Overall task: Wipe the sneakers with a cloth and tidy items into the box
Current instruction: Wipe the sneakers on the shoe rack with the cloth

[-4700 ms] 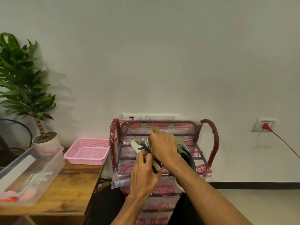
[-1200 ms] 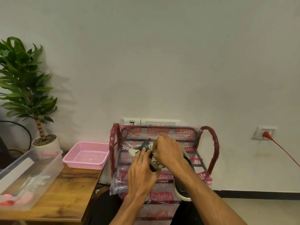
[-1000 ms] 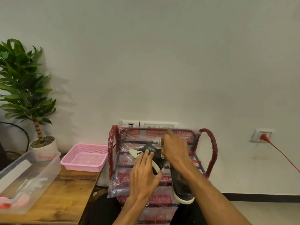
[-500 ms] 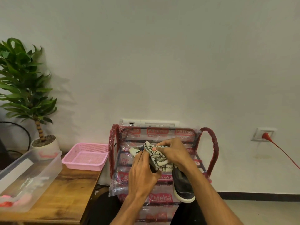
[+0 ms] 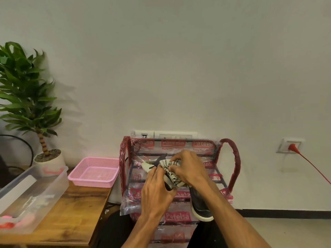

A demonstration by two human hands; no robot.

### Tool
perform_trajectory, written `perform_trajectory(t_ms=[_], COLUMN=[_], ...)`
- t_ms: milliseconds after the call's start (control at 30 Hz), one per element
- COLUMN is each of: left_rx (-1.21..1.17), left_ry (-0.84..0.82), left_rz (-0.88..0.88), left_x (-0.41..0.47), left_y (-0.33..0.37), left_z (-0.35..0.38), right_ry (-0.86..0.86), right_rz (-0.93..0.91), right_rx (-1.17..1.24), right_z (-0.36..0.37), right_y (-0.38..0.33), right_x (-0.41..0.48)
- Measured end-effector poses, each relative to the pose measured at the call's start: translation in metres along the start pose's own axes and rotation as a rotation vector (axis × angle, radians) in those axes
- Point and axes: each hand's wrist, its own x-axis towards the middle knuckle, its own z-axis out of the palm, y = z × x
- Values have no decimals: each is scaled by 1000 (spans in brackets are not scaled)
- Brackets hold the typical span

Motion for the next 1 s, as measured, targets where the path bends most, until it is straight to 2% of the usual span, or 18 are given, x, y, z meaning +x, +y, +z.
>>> perform_trajectory(t_ms=[133,267,433,533,633,800,1000], left_rx=[29,117,85,47,-15,20,-25], left_ry=[-1,-53,-17,-7,0,-6,26], left_rz=[27,57,55,68,34,14,-50], left_x=[1,-3,3,6,5,4,3], left_y=[1,2,2,5,6,3,2], left_z=[-1,2,0,-2,-5,-2,-7], right_ry=[74,94,198,146,65,135,120], right_rz=[-117,-125,-92,-194,-203,-129,-129], right_rx=[-228,-362,-307,-277,-257,-264,-113], right_z=[3,-1,-30,-32,-14,-3,0], right_y=[2,14,18,-1,-11,-8,-7], right_x=[2,6,11,1,-6,-1,-3])
